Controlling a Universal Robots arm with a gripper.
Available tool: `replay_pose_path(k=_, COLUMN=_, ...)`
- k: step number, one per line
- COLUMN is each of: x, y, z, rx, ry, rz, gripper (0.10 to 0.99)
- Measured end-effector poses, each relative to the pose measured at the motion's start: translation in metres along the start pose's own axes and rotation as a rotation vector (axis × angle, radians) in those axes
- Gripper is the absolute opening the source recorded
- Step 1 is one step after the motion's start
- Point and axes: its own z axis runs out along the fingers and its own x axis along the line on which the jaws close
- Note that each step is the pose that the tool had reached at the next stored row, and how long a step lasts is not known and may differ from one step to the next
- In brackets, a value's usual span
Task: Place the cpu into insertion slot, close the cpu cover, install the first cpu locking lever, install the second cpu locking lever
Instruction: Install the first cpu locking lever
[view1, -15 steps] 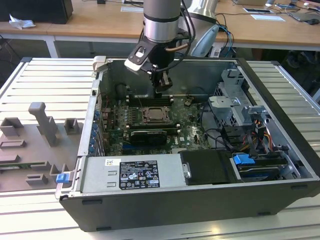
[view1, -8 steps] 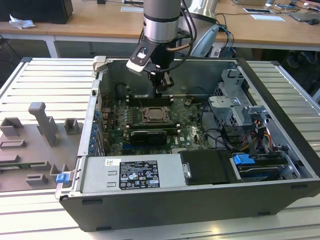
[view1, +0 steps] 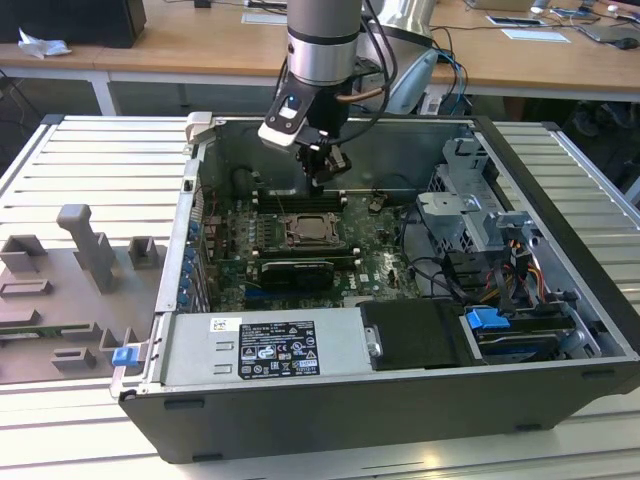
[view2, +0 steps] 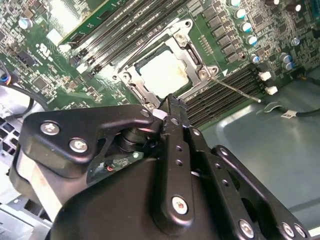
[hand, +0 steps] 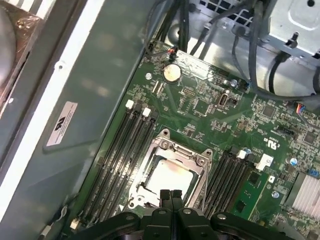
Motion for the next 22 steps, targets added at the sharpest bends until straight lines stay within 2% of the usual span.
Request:
replay_pose_path(k=2, x=0.0, y=0.0, z=0.0, rx=0.0, ry=0.0005, rz=-0.018, gripper=0.106)
replay_pose_path(k=4, x=0.0, y=0.0, z=0.0, rx=0.0, ry=0.0016, rz=-0.061, gripper=0.106)
replay_pose_path(k=7, x=0.0, y=0.0, z=0.0001, rx=0.001, ry=0.0041, rz=-0.164, gripper=0.106)
replay_pose_path(k=9, x=0.0, y=0.0, z=0.0002, rx=0.001, ry=0.005, rz=-0.201, gripper=0.106)
replay_pose_path(k=11, x=0.0, y=0.0, z=0.0003, rx=0.001, ry=0.0072, rz=-0.292, gripper=0.106)
replay_pose_path(k=14, x=0.0, y=0.0, z=0.0004, rx=0.002, ry=0.0092, rz=-0.377, gripper=0.106)
replay_pose_path(k=22, x=0.0, y=0.0, z=0.0005, rx=0.003, ry=0.014, rz=-0.571, gripper=0.106)
